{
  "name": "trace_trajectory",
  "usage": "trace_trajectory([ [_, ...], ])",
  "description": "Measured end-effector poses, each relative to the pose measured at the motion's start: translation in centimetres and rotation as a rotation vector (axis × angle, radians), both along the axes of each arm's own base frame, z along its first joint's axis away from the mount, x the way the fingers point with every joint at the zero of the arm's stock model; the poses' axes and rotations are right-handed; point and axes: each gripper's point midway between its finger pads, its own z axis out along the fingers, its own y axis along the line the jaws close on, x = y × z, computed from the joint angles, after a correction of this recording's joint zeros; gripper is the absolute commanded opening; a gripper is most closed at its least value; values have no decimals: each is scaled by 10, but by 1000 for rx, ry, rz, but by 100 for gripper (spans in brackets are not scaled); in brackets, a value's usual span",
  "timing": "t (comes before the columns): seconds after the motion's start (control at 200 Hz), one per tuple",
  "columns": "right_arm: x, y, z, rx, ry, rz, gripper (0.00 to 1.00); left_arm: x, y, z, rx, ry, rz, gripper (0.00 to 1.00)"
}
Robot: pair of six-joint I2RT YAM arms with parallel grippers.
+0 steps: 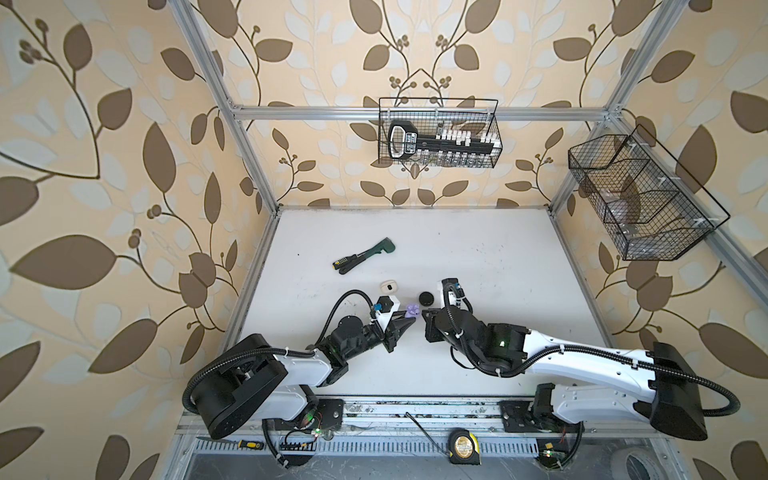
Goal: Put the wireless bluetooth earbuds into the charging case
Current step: 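Lift the earbud and carry it toward the case in the left gripper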
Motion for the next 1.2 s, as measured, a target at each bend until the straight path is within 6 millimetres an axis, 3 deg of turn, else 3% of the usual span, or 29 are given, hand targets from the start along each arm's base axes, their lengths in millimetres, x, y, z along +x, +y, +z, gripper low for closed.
trace_trajectory([
  [0.46, 10, 12, 34, 130, -124, -72, 10, -4, -3, 4, -15, -10, -29, 0],
  [0.86, 16, 22, 13, 90, -117, -89, 10, -6, -5, 16, -53, -40, -44, 0],
  [1.2, 17, 27, 6, 93, -110, -93, 9, -5, -4, 17, -63, -29, -39, 0],
])
